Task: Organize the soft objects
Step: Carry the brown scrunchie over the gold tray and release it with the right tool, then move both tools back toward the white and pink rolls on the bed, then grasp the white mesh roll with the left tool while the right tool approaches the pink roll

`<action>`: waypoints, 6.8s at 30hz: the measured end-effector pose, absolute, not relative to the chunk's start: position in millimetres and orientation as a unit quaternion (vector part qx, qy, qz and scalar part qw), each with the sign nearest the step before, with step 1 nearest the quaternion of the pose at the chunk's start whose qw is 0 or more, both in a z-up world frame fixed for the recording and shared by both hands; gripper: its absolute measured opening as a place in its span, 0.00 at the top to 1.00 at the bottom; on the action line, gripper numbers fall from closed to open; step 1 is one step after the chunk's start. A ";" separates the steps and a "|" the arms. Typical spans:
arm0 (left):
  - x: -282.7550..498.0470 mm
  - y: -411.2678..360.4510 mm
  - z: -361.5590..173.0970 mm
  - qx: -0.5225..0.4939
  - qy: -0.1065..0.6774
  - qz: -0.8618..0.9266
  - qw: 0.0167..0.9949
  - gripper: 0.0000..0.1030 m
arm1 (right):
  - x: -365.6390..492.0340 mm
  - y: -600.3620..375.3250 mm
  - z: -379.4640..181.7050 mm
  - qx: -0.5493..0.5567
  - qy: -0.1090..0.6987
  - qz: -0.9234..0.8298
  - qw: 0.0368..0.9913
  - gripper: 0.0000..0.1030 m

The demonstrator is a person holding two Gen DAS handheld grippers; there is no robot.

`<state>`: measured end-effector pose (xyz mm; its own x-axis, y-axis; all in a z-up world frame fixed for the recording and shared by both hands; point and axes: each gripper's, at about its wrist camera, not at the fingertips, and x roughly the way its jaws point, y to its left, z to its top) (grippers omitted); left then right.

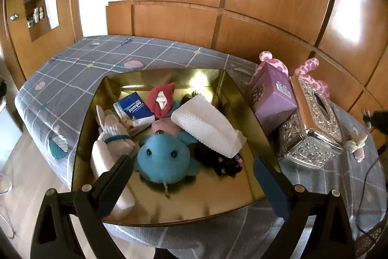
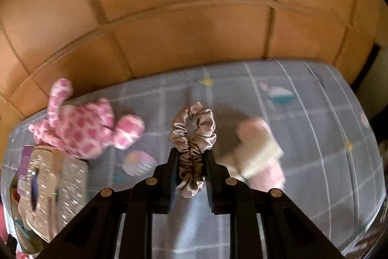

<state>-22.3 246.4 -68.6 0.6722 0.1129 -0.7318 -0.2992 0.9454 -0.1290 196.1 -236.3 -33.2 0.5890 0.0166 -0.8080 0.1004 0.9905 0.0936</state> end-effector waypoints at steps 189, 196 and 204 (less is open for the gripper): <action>254.1 -240.7 -138.7 0.004 0.497 -0.355 0.792 0.50 | 146.4 -432.7 -119.7 0.405 0.404 -0.144 0.807 0.53; 227.8 -203.8 -130.6 0.032 0.496 -0.297 0.815 0.50 | 165.5 -413.0 -125.3 0.346 0.445 -0.128 0.816 0.53; 213.3 -176.1 -114.0 0.076 0.477 -0.264 0.835 0.50 | 206.3 -371.1 -128.0 0.220 0.490 -0.091 0.839 0.53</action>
<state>213.3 -176.1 -114.0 0.4048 -0.3679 -0.8371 0.5128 0.8493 -0.1253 206.3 -371.1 -128.0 0.5034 0.0625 -0.8618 0.3693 0.8861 0.2800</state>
